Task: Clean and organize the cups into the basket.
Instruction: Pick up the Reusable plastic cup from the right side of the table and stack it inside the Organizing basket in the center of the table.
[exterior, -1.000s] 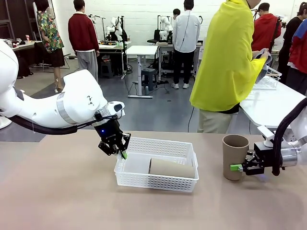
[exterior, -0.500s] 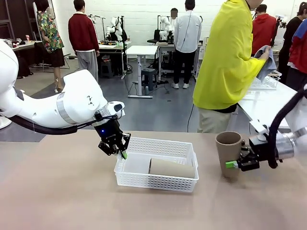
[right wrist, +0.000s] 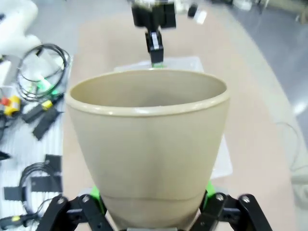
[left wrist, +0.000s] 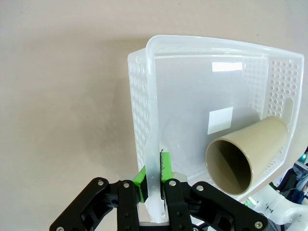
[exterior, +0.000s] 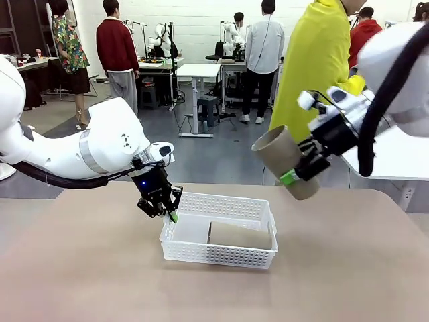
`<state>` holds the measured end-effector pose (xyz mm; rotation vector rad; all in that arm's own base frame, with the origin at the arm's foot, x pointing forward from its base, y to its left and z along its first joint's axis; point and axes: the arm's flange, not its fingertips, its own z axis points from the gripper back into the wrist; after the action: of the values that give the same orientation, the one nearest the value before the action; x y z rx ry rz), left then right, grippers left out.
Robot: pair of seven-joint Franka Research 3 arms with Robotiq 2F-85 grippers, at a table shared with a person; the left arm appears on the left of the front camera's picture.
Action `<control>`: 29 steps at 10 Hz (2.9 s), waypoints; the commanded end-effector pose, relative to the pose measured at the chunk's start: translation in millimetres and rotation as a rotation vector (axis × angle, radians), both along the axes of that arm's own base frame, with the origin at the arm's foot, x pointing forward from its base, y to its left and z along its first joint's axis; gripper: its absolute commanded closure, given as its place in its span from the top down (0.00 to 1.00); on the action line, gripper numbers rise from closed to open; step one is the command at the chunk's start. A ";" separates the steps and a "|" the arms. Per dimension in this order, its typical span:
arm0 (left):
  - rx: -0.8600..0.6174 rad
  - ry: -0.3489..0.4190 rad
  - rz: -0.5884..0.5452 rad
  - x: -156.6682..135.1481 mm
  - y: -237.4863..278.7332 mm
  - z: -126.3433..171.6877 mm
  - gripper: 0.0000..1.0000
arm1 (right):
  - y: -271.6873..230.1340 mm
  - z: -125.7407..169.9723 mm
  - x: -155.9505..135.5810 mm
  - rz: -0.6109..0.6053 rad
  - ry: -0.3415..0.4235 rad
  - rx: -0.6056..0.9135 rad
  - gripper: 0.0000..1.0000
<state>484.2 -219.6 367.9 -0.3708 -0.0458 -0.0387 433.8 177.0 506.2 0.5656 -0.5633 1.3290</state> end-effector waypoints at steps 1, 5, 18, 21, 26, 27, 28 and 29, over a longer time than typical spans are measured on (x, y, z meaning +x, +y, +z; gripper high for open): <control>-0.005 0.003 -0.003 -0.1 0.2 0.8 0.00 | 38.9 2.6 20.1 0.000 0.082 -0.175 0.23; -0.005 0.003 -0.003 -0.1 0.2 0.8 0.00 | 148.5 3.0 29.6 -0.016 0.089 -0.534 0.23; -0.005 0.003 -0.003 -0.1 0.2 0.8 0.00 | 161.1 -120.7 96.2 0.275 -0.029 -0.558 0.23; -0.005 0.003 -0.003 -0.1 0.2 0.8 0.00 | 158.9 -123.9 97.1 0.288 -0.009 -0.521 0.94; -0.005 0.003 -0.003 -0.1 0.2 0.8 0.00 | 157.1 -121.2 94.9 0.281 -0.013 -0.504 1.00; -0.005 0.003 -0.003 -0.1 0.2 0.8 0.00 | 157.4 -120.0 94.3 0.282 -0.015 -0.501 1.00; -0.005 0.003 -0.003 -0.1 0.2 0.8 0.00 | 158.9 -117.9 94.9 0.286 -0.015 -0.495 1.00; -0.005 0.003 -0.003 -0.1 0.2 0.8 0.00 | 159.6 -117.3 95.0 0.288 -0.014 -0.489 1.00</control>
<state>484.2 -219.6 367.8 -0.3708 -0.0454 -0.0386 530.6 339.8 386.9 0.1913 -0.1194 1.6605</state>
